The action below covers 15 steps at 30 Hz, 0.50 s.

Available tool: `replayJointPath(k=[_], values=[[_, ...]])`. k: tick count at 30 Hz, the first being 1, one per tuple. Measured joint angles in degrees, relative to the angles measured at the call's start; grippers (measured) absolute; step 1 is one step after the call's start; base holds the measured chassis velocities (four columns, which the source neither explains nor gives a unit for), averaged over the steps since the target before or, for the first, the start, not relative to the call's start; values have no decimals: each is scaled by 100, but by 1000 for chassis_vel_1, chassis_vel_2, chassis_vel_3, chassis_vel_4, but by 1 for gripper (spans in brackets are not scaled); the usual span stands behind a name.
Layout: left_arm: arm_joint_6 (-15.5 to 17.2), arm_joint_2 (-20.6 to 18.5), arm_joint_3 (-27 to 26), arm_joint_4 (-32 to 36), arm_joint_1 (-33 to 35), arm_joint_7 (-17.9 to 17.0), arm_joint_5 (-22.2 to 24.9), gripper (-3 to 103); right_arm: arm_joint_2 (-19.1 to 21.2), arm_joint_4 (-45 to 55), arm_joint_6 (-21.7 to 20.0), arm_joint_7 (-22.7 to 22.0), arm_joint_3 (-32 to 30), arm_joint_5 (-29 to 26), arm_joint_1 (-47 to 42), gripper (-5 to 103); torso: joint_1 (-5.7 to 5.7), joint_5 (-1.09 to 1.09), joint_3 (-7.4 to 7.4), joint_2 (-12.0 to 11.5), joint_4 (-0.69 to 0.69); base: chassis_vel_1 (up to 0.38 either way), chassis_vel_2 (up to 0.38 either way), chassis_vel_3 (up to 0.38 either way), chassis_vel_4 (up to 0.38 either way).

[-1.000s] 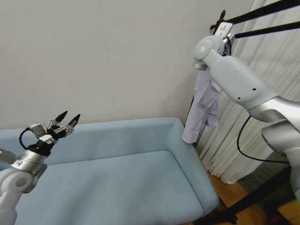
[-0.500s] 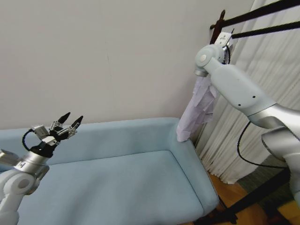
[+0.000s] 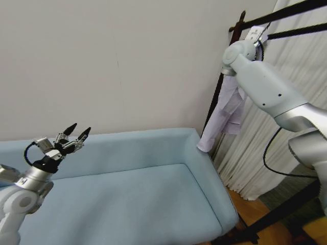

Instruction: Pick up the clothes from the sofa and hang them on the clothes hanger.

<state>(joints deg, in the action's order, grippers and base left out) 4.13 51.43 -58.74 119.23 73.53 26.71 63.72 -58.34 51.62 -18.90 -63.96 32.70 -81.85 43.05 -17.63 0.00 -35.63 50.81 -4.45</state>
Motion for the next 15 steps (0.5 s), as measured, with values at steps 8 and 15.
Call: replayJointPath(k=[8,15], values=[[-19,11,0,-3,20,56,8,100,30,-247,-14,160,18,97,42,2,0,1,0,0,-2,0,0,0,0],[-25,17,15,-11,14,97,19,100,63,-396,-84,306,97,148,131,2,0,1,0,0,-1,0,0,0,0]])
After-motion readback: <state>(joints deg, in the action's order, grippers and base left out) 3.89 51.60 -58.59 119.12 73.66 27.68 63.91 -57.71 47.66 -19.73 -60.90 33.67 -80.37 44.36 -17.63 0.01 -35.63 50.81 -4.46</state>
